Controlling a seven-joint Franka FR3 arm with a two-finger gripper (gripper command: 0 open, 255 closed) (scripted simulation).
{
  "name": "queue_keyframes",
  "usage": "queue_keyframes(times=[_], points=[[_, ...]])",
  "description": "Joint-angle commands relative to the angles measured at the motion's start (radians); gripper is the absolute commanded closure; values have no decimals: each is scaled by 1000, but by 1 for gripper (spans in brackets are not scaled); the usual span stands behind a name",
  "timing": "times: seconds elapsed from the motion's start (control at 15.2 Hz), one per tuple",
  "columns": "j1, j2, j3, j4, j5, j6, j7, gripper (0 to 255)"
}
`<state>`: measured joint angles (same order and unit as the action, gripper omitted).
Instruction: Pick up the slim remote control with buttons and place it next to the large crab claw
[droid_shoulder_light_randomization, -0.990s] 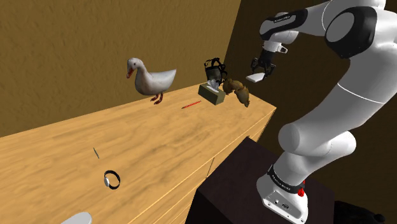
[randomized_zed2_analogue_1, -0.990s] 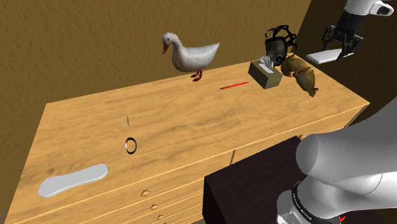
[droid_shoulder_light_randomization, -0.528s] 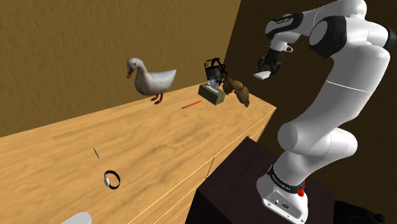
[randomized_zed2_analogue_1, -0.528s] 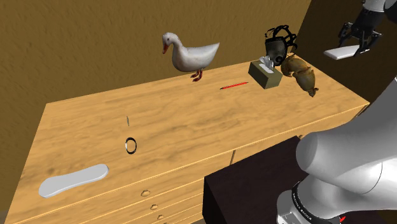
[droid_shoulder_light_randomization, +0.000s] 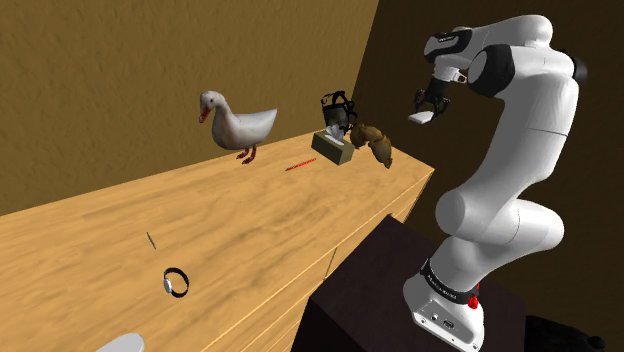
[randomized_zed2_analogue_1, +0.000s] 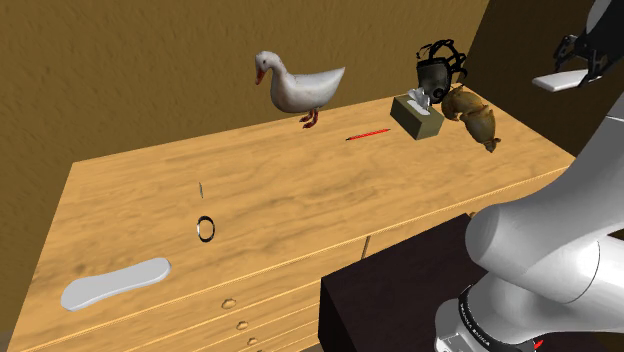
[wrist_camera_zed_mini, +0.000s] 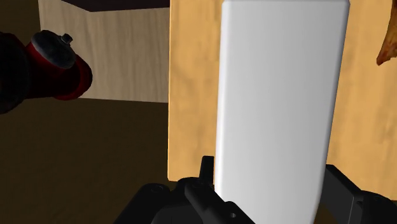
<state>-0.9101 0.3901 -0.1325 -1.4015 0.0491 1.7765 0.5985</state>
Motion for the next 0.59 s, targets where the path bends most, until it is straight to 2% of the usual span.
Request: queue_keyframes(times=[0.0, 0.53], points=[[-1, 8, 0, -13, 1, 22, -2, 255], [1, 20, 2, -103, 4, 123, -4, 255]])
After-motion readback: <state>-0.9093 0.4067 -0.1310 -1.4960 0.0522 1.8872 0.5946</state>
